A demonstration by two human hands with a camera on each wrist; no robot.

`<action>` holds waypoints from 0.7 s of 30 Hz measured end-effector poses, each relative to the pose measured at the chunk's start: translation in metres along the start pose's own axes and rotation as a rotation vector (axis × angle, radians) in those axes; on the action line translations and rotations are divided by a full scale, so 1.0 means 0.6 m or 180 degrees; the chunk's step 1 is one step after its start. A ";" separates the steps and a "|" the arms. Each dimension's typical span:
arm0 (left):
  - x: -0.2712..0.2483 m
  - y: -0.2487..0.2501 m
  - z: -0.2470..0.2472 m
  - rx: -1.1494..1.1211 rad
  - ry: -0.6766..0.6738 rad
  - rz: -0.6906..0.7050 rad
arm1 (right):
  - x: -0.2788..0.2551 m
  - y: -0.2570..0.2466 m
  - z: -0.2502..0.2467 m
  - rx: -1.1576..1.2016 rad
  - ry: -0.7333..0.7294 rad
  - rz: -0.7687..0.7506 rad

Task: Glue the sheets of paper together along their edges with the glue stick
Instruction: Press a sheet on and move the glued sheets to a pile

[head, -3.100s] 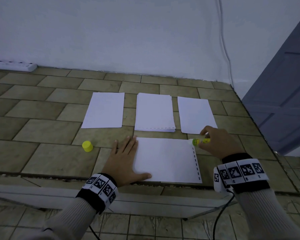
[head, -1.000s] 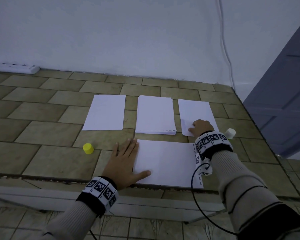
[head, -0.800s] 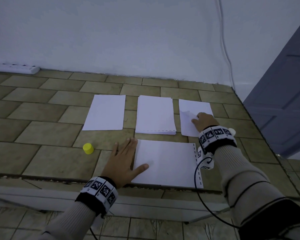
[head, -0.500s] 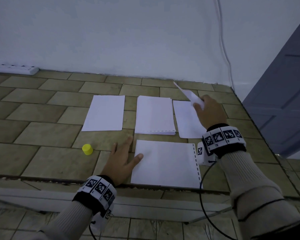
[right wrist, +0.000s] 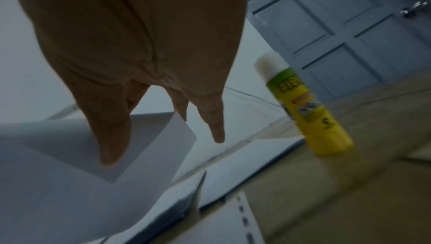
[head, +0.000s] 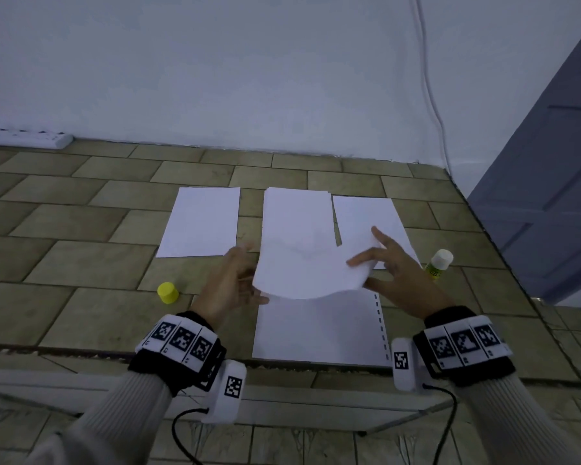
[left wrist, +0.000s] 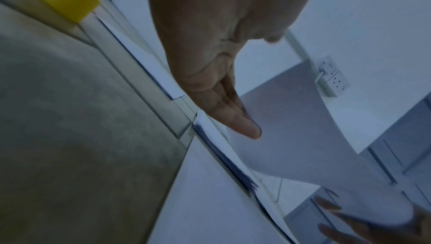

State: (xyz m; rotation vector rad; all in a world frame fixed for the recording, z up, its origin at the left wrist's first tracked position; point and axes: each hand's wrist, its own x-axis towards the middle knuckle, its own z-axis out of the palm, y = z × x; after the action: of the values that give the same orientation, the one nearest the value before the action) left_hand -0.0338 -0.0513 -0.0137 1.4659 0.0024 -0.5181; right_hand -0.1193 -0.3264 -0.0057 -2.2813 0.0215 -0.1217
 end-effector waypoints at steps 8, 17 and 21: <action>0.005 -0.046 -0.021 0.0956 -0.0412 0.0190 | -0.043 0.029 0.012 0.0430 -0.0221 0.0317; 0.002 -0.048 -0.026 0.1148 -0.0330 0.0273 | -0.047 0.028 -0.003 0.1035 -0.0109 0.0879; 0.001 -0.054 -0.020 0.1611 -0.0487 0.0274 | -0.055 0.031 0.001 0.0243 -0.0164 0.0999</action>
State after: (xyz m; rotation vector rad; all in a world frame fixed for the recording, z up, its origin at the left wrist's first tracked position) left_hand -0.0407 -0.0407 -0.0458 1.9044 -0.3324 -0.5852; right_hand -0.1516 -0.3361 -0.0226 -2.1743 0.3407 0.0990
